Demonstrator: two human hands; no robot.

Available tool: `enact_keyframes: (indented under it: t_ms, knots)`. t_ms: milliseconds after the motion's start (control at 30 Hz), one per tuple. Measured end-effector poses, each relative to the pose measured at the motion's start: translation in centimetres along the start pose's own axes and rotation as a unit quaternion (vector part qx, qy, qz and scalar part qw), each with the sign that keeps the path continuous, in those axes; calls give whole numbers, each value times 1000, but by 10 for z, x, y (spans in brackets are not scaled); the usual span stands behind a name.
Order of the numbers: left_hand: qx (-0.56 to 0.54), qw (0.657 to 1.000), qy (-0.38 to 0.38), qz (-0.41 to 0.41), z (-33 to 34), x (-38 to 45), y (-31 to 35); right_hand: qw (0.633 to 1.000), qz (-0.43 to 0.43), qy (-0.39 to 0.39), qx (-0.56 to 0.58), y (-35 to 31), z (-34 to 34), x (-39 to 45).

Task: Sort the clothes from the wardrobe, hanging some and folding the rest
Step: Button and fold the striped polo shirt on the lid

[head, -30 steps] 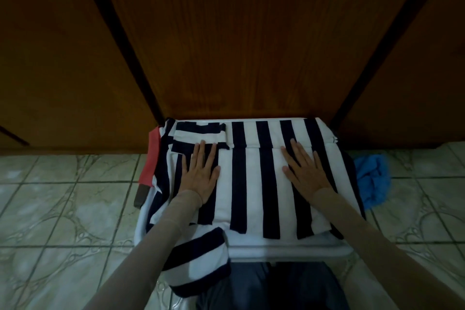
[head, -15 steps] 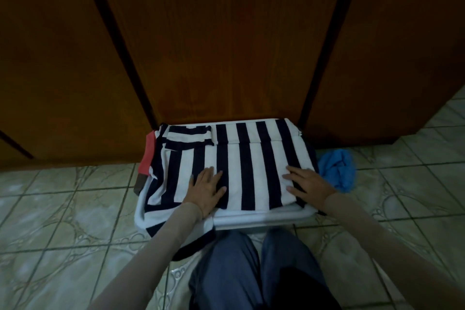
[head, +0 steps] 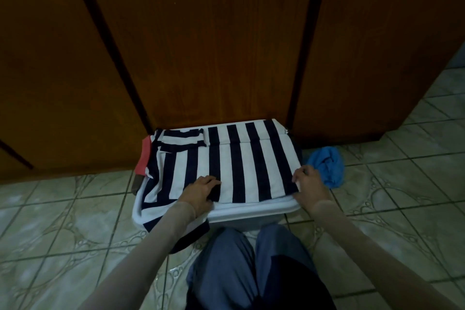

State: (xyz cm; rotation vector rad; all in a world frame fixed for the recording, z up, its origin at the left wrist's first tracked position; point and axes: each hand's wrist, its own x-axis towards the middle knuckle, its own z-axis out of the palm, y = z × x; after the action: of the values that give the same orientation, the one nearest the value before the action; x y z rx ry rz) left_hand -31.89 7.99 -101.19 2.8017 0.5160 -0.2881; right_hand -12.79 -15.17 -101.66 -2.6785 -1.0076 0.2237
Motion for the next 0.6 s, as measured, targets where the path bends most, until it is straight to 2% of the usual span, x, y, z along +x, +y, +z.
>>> enact_keyframes:
  t_ms: [100, 233, 300, 400, 467, 600]
  knots:
    - [2, 1000, 17, 3, -1, 2, -6, 999, 27, 45, 7, 3, -11, 1]
    - [5, 1000, 8, -6, 2, 6, -7, 992, 37, 69, -99, 6, -27, 0]
    - [-27, 999, 11, -16, 3, 7, -7, 993, -31, 42, -103, 1, -28, -1]
    - [-192, 979, 34, -51, 2, 7, -10, 981, -158, -65, -97, -15, -19, -1]
    - [-267, 960, 49, -70, 0, 3, -15, 972, -171, -111, -120, -23, -11, 2]
    - [-293, 950, 50, -95, -2, -1, -26, 976, -143, -101, -127, -26, -9, 7]
